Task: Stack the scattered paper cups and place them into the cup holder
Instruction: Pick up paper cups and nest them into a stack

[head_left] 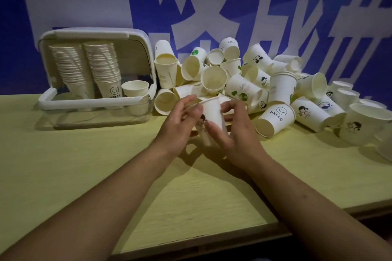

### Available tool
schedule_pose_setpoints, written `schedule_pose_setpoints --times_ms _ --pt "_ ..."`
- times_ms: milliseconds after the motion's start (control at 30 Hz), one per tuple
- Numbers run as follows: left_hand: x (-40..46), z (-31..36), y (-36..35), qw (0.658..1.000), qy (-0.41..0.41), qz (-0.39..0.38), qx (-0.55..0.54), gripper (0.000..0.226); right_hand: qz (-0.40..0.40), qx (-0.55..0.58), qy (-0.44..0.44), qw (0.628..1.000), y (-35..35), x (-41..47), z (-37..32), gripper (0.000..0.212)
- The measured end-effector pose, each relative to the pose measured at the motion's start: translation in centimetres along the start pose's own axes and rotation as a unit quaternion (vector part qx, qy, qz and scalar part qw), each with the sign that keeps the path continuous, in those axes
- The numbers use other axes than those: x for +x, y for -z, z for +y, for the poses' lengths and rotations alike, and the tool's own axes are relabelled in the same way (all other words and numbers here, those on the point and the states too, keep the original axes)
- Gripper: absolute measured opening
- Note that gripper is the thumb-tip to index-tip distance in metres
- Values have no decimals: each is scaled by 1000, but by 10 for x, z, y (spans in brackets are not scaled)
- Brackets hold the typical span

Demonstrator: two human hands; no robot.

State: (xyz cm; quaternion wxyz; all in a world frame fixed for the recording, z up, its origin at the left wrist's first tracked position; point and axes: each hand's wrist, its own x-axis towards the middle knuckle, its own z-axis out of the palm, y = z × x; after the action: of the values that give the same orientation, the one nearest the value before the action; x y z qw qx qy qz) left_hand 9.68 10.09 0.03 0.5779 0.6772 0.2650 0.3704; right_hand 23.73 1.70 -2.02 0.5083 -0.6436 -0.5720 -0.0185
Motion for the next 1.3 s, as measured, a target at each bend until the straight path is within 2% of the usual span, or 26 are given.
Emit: schedule_pose_setpoints --times_ms 67,100,133,200,300,400,467,600,667,833,967,1167,1300 --pt "-3 -3 -6 1000 -17 0 13 60 -49 45 12 998 -1 -1 -1 27" --pt "-3 -3 -6 999 -31 12 25 63 -46 53 14 997 0 -1 -2 20" --pt "-2 -4 -6 998 -44 22 35 64 -15 47 12 999 1 0 -1 13" --pt "0 -6 -6 996 -65 21 62 67 106 10 -13 994 7 5 3 9" --pt "-4 -10 -9 990 -86 -5 108 73 265 -58 -74 960 25 14 16 4" --pt "-3 -14 -11 989 -89 -20 119 77 347 -163 -190 904 43 20 31 29" --pt "-1 -16 -11 989 -86 -24 121 78 357 -158 -264 882 47 22 37 44" --pt "-1 -17 -11 988 -91 -24 119 79 280 -134 -351 883 44 23 51 82" --pt "1 -19 -9 988 -94 -25 118 81 230 -106 -368 895 44 25 56 92" --pt "3 -19 -6 985 -92 -44 143 87 185 -44 -291 938 39 20 44 85" --pt "-1 -18 -7 979 -100 -83 159 89 211 35 -140 967 30 14 21 81" --pt "-2 -16 -9 972 -108 -134 163 100 178 152 -39 971 23 8 9 69" --pt "-2 -17 -11 971 -113 -127 166 116 111 186 -21 976 17 5 3 50"
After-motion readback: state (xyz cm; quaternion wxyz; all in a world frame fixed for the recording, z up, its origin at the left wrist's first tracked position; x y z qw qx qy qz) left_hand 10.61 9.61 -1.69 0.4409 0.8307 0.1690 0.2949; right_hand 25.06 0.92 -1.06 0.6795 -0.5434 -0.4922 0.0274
